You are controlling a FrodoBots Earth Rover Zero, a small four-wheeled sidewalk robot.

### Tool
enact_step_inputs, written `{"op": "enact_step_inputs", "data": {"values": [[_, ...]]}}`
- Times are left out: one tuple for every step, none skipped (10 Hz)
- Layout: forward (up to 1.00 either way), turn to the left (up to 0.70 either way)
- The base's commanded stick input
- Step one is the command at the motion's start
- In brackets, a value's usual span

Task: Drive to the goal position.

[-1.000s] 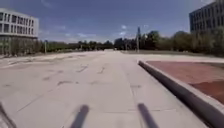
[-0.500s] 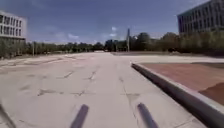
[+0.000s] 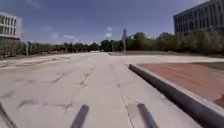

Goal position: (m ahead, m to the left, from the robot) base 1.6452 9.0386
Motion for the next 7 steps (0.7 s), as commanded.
{"op": "enact_step_inputs", "data": {"values": [[0.70,0.00],[0.70,0.00],[0.70,0.00],[0.70,0.00],[0.70,0.00],[0.70,0.00],[0.70,0.00]]}}
